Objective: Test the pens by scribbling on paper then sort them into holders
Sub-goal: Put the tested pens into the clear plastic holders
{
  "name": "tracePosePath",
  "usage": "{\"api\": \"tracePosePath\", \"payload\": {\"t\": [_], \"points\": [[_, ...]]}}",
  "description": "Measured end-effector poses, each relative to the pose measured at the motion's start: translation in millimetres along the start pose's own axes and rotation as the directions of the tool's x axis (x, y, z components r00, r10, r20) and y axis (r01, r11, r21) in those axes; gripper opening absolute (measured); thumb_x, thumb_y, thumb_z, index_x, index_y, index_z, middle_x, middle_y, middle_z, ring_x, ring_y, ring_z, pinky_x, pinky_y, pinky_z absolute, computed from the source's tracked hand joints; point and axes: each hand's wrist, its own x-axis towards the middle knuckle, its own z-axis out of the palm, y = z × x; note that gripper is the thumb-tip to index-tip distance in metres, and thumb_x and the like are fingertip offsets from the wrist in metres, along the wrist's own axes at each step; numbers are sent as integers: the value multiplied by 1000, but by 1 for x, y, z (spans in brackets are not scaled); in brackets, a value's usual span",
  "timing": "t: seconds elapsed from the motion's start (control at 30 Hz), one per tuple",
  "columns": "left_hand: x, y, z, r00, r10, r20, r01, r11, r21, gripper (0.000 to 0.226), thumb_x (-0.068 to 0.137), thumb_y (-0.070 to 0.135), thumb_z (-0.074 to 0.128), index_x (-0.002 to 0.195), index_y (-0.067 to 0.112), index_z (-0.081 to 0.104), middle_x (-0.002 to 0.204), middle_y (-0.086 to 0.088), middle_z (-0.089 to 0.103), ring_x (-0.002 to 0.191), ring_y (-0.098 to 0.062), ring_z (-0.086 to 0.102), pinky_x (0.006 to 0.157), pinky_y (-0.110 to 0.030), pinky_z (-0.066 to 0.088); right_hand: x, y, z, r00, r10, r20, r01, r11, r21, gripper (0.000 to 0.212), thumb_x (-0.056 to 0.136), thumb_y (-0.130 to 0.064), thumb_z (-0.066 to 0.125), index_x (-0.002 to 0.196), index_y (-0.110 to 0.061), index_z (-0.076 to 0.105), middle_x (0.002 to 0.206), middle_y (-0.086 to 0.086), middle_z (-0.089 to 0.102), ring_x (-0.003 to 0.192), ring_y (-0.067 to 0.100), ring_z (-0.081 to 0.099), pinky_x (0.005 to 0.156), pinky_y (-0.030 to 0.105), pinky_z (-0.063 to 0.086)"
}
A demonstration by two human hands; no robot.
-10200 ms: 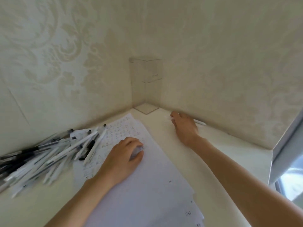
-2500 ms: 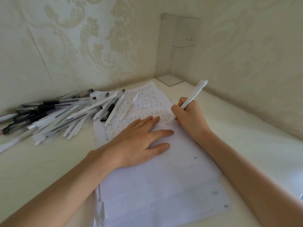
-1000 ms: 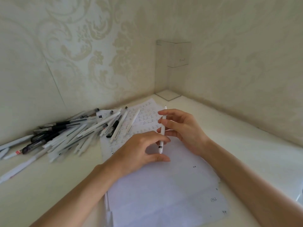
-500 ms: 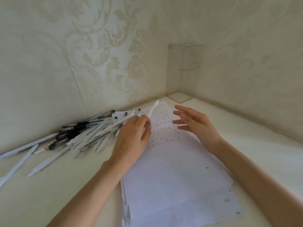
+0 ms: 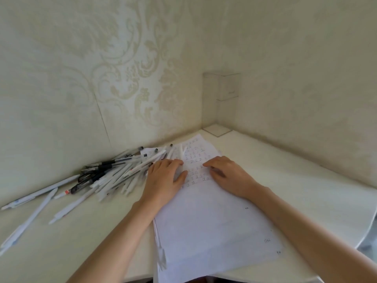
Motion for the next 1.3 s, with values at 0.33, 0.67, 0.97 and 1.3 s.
{"api": "tracePosePath", "payload": {"t": [0.33,0.67,0.97,1.3], "points": [[72,22,-31,997,-55,61,72,946,-315,29,94,25,49,120,15,53,125,-3,49,108,-16,50,84,-24,36,49,19,-48,857,452,-248,-296,825,481,27,92,-6,53,117,-11,61,110,-3,59,98,11,55,79,14,39],[186,70,54,967,-223,121,244,689,-682,70,84,20,66,143,14,29,142,-11,33,126,-22,40,101,-27,34,133,79,-73,713,686,-146,-310,495,812,51,90,2,47,139,-7,40,142,6,42,126,16,41,94,21,32],[202,63,70,957,-146,252,291,446,-846,84,82,3,65,148,19,16,137,-2,40,115,-13,47,92,-24,40,129,89,-65,747,641,-178,-293,557,777,35,90,-19,63,122,-11,51,119,7,42,101,13,46,73,12,38],[138,80,44,964,149,219,52,704,-709,79,81,27,70,144,29,23,133,12,43,114,-10,49,88,-18,40,48,61,-71,752,589,-297,-225,652,724,37,88,-28,66,111,-16,40,126,4,53,104,16,58,81,20,44]]}}
